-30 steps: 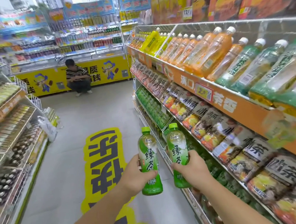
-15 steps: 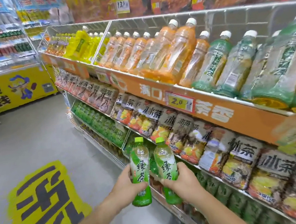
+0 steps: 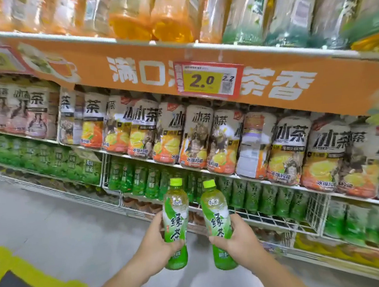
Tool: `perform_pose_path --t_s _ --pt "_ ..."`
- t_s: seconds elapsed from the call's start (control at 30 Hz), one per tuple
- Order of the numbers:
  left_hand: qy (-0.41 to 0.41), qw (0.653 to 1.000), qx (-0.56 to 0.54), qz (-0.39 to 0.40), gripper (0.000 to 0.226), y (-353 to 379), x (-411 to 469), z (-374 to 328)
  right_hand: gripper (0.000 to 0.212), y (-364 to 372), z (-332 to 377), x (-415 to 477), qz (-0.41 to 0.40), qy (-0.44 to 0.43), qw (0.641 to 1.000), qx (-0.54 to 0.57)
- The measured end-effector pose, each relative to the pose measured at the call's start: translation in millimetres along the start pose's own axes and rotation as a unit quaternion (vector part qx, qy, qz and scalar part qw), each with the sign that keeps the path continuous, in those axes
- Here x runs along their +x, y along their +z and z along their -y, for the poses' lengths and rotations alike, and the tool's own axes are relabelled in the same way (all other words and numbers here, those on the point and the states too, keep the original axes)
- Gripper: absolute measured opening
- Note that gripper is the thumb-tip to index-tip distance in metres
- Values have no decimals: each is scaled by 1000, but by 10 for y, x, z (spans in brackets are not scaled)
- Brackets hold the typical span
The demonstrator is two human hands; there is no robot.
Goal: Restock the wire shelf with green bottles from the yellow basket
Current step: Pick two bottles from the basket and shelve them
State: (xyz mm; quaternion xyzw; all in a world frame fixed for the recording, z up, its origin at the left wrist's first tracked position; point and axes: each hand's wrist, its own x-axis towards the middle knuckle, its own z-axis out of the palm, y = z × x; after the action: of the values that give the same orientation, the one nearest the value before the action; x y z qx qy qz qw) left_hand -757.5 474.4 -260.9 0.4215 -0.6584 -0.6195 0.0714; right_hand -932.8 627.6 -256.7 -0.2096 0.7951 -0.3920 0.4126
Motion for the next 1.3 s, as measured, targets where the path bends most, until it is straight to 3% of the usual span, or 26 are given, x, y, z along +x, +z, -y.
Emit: perform_pose_path --t_s 0.23,0.53,0.63,0.73,0.8,0.93,1.07,1.3 --pt "-9 996 25 80 70 541 809 596 48 -55 -803 569 -49 50 998 11" --pt "84 991 71 81 53 1256 2066 934 35 -298 -1500 1469 -153 36 987 17" --pt "112 988 83 64 44 1421 2431 990 57 -384 -1656 1800 -176 29 984 -1" --pt "143 983 95 64 39 1571 2763 1050 65 -450 -1845 2196 -202 17 979 0" --pt "166 980 87 64 42 1651 2971 1123 64 -475 -1928 2410 -216 1 976 7" --pt "191 978 70 53 58 1811 3235 1261 100 -477 -2145 2772 -261 -31 965 18" --pt "200 977 38 54 69 1995 3423 1408 102 -433 -2304 2928 -274 -49 960 22" --pt "206 977 25 55 60 2226 3518 1581 106 -392 -2473 3019 -298 -62 952 27"
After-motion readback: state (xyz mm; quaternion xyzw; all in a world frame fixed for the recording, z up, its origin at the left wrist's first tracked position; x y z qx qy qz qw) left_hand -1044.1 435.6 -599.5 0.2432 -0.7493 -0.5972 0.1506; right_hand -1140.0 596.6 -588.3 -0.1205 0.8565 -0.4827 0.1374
